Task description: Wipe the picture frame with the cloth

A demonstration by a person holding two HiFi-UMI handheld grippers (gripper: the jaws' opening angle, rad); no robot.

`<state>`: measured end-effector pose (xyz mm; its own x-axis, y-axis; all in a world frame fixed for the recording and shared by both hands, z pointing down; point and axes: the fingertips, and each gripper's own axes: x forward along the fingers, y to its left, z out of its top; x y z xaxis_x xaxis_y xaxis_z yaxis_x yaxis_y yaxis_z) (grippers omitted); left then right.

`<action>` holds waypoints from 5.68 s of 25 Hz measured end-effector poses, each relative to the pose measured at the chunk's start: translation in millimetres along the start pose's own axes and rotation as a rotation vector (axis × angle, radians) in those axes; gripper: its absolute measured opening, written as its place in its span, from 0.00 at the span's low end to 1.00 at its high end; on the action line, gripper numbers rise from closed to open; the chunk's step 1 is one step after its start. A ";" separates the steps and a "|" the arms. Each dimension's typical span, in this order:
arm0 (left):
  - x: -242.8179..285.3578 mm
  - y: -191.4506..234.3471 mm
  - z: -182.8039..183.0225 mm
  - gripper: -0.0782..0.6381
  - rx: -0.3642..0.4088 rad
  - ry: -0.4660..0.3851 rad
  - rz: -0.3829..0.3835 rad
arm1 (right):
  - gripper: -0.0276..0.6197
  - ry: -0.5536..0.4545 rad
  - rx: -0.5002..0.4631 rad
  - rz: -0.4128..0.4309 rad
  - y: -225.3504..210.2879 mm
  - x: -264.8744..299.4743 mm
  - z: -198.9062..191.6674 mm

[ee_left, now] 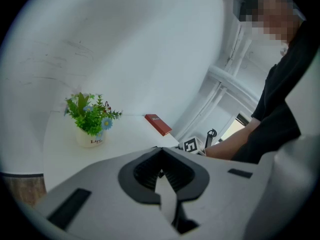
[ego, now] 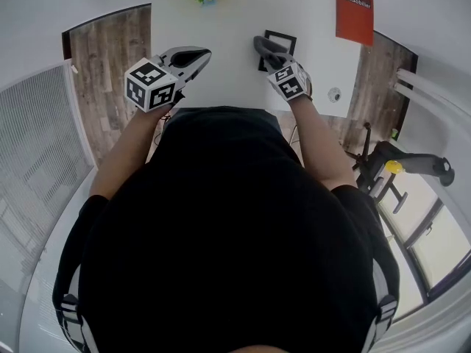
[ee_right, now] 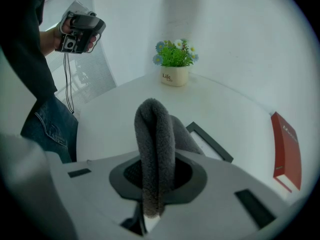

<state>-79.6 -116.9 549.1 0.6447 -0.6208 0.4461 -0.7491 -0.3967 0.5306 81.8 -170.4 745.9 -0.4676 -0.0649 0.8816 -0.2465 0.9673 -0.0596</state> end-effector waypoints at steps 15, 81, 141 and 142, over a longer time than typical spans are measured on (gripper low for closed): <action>-2.1 -7.3 -7.6 0.12 0.022 0.018 -0.036 | 0.11 0.012 0.030 0.004 24.0 -4.0 -15.1; 36.0 -11.9 0.6 0.12 -0.038 -0.007 -0.023 | 0.11 -0.072 0.054 -0.182 -125.1 -72.0 8.7; 15.9 -20.2 -24.8 0.12 -0.025 0.031 -0.041 | 0.11 0.130 -0.057 -0.039 -24.5 -28.0 -64.2; 15.6 -20.4 -24.8 0.12 -0.023 0.031 -0.043 | 0.11 0.132 -0.054 -0.038 -22.7 -28.3 -65.8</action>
<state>-50.5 -101.8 563.1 0.6809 -0.5821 0.4445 -0.7171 -0.4065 0.5661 156.5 -174.4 753.0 -0.3425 -0.0727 0.9367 -0.2147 0.9767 -0.0027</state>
